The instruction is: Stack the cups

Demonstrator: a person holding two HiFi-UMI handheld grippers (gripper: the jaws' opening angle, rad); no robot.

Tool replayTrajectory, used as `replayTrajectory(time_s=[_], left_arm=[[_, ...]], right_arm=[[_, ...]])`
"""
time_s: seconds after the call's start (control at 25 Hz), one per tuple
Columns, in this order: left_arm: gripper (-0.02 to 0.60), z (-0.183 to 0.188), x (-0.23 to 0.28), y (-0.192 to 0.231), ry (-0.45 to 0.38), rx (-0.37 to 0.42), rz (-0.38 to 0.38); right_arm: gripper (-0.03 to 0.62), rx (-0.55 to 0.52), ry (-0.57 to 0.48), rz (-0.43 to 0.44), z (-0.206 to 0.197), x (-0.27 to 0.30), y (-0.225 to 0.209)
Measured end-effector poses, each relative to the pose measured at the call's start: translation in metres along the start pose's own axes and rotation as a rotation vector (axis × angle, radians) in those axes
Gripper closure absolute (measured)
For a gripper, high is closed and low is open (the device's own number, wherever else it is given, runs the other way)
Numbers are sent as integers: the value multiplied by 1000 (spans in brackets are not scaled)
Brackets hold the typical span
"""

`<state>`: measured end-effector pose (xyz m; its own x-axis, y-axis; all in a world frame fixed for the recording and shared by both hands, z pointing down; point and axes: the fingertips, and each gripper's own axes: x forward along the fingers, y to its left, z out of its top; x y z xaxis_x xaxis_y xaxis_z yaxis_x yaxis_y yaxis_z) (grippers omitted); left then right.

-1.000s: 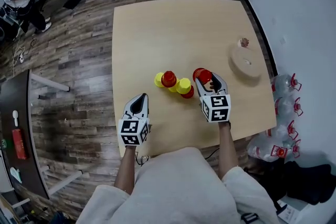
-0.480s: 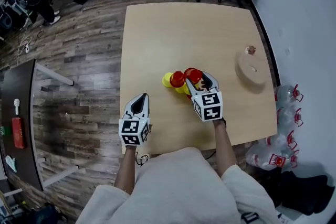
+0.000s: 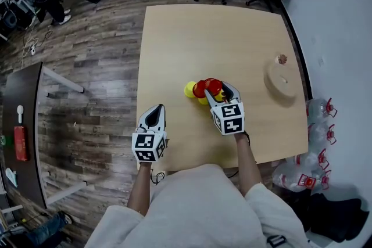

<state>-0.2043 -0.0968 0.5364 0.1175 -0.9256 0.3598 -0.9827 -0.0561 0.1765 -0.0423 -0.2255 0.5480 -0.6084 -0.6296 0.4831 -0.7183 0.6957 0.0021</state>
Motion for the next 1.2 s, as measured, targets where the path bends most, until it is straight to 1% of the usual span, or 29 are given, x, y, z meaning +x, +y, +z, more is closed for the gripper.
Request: replayTrajectory(time_s=[0.32,0.48,0.76,1.04,1.12,1.2], left_arm=[[572,0,0,3,-6,-7,2],[572,1,0,5,-8,-8,4],[572,1,0,6,-6,-7,4],[572,3,1,2,-8,4,-11],[572,4,2,-1,-7,8,-21],[572,3,4,-6,-5,14,-35]], right_arm=[[347,4,30,1,-8,5,1],[345,14,29,6,-7,7,2],[318,18,15,4,-5,3,1],[318,14,-46,-35,-2,-30,0],[324,12,-55,-52,-6,-42,-1],[350,17,-61,-73,-11,-54,-4]])
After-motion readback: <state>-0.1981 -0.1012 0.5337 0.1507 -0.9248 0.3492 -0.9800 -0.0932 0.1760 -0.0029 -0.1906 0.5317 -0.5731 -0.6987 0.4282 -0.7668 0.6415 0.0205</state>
